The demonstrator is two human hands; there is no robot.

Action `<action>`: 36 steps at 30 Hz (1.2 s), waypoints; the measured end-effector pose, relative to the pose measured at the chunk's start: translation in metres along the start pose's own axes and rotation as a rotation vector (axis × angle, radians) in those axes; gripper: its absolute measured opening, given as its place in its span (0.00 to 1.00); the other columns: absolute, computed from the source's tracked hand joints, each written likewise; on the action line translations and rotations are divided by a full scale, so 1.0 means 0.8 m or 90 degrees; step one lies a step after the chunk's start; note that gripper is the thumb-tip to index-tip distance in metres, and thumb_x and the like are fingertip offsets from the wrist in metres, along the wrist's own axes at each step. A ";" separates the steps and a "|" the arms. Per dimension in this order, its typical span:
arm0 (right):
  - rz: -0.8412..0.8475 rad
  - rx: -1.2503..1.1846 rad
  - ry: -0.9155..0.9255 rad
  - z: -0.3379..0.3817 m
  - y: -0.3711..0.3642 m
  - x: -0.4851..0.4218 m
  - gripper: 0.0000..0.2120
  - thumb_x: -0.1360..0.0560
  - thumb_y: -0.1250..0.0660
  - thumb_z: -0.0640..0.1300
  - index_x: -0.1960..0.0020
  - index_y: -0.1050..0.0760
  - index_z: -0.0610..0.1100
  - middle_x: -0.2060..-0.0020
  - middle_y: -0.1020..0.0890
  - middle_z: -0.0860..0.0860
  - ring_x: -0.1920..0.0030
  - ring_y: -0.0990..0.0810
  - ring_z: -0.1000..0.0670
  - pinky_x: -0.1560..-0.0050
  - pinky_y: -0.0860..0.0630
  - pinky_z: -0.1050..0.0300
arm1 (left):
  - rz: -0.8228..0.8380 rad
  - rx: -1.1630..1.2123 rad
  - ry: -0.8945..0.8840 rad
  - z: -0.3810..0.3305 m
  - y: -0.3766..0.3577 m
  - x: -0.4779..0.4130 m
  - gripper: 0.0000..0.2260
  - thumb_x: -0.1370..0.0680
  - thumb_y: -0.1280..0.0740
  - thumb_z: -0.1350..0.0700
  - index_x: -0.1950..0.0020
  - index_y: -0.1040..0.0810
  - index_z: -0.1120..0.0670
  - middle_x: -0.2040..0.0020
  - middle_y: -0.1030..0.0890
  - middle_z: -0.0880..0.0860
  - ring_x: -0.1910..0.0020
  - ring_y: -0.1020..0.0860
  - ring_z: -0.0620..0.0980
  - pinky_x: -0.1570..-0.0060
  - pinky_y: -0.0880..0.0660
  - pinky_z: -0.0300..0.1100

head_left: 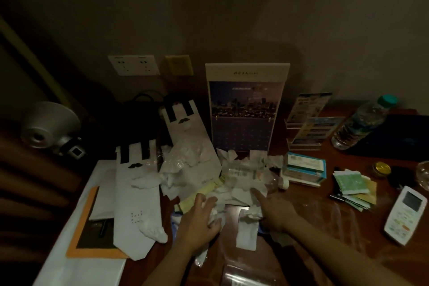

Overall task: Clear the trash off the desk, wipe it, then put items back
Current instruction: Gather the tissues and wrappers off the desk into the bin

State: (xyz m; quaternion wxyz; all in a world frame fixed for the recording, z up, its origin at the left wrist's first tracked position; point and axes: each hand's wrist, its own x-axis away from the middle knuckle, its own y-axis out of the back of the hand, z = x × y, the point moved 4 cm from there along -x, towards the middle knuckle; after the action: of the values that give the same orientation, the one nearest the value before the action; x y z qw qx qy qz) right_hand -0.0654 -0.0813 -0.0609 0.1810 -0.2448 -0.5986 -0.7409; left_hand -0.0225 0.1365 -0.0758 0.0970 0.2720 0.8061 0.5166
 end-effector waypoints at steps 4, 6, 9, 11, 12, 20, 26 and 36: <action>-0.045 0.006 -0.002 0.001 -0.003 -0.023 0.33 0.27 0.34 0.51 0.28 0.44 0.47 0.40 0.25 0.43 0.42 0.24 0.44 0.48 0.26 0.53 | 0.036 0.013 0.068 0.020 -0.006 -0.002 0.26 0.23 0.36 0.48 0.27 0.38 0.51 0.34 0.40 0.53 0.44 0.27 0.48 0.55 0.31 0.33; -0.058 0.008 0.013 0.005 -0.005 -0.026 0.25 0.25 0.37 0.50 0.31 0.39 0.46 0.40 0.24 0.44 0.42 0.24 0.44 0.49 0.26 0.54 | 0.043 0.032 0.113 0.025 -0.009 -0.004 0.22 0.22 0.36 0.52 0.29 0.34 0.53 0.34 0.39 0.54 0.44 0.27 0.49 0.55 0.34 0.31; -0.077 -0.004 0.014 0.007 -0.010 -0.021 0.19 0.25 0.36 0.49 0.36 0.33 0.47 0.43 0.22 0.46 0.46 0.22 0.45 0.53 0.25 0.55 | 0.044 0.021 0.128 0.024 -0.012 -0.005 0.16 0.22 0.35 0.56 0.35 0.30 0.56 0.35 0.37 0.54 0.45 0.27 0.48 0.58 0.36 0.30; -0.100 -0.036 0.014 0.002 -0.015 -0.015 0.19 0.26 0.36 0.51 0.37 0.33 0.49 0.44 0.22 0.46 0.47 0.22 0.46 0.56 0.25 0.56 | 0.022 0.026 0.114 0.019 -0.008 -0.004 0.14 0.24 0.34 0.58 0.39 0.26 0.57 0.37 0.34 0.55 0.48 0.26 0.49 0.59 0.34 0.32; -0.117 -0.066 0.017 0.000 -0.013 -0.011 0.19 0.27 0.35 0.52 0.38 0.33 0.50 0.45 0.22 0.47 0.48 0.21 0.46 0.57 0.26 0.56 | -0.005 0.037 0.098 0.017 -0.004 -0.004 0.11 0.25 0.33 0.59 0.43 0.24 0.58 0.40 0.31 0.56 0.51 0.24 0.50 0.60 0.33 0.32; -0.357 -0.347 0.057 -0.009 0.101 0.032 0.23 0.33 0.29 0.55 0.40 0.23 0.49 0.49 0.17 0.48 0.49 0.20 0.45 0.55 0.27 0.54 | -0.257 0.117 0.027 -0.013 0.079 -0.038 0.11 0.25 0.35 0.55 0.44 0.20 0.53 0.41 0.28 0.52 0.51 0.25 0.48 0.60 0.24 0.41; -0.371 -0.389 0.039 -0.021 0.127 0.056 0.19 0.34 0.32 0.54 0.47 0.20 0.47 0.56 0.17 0.49 0.53 0.19 0.47 0.59 0.29 0.57 | -0.290 0.080 0.012 -0.049 0.100 -0.040 0.20 0.25 0.45 0.44 0.52 0.21 0.57 0.52 0.24 0.53 0.58 0.24 0.50 0.66 0.29 0.40; -0.316 -0.311 0.043 -0.039 0.080 0.072 0.07 0.29 0.32 0.53 0.55 0.27 0.51 0.55 0.21 0.51 0.51 0.21 0.47 0.58 0.30 0.58 | -0.224 0.156 0.027 -0.065 0.059 -0.018 0.23 0.29 0.39 0.39 0.51 0.21 0.58 0.48 0.27 0.49 0.56 0.25 0.47 0.57 0.27 0.40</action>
State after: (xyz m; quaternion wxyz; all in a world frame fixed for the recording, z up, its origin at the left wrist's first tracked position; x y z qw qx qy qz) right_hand -0.0804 -0.1240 0.0186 -0.0488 -0.1030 -0.4387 -0.8914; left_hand -0.0174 0.1036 -0.0124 0.1348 0.1259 0.8999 0.3953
